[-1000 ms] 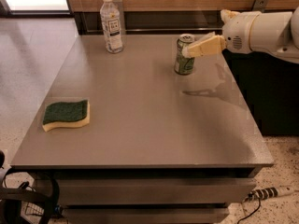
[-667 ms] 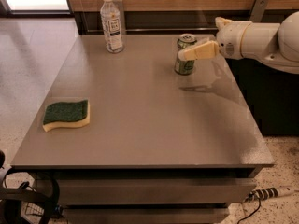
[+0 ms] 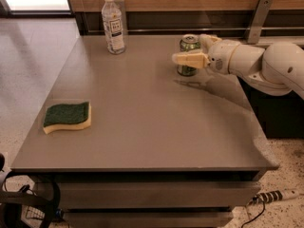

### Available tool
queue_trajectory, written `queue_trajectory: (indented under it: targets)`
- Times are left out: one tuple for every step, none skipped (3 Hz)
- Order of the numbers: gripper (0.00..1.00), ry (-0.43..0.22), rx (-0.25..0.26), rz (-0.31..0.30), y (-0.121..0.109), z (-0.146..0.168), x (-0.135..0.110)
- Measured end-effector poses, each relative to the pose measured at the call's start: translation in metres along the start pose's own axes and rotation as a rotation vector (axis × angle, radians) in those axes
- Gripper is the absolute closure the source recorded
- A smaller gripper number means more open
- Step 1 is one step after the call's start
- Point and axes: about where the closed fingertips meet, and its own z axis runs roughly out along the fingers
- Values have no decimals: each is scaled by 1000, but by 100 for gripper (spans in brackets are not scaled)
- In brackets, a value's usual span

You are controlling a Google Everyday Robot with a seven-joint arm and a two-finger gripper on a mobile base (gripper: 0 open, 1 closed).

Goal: Move green can near sponge

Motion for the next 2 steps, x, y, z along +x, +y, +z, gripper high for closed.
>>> queue_trajectory:
  targets:
    - [43,7,0,-4,0,0,-1]
    - [74,6,-6,-5,3,3,-1]
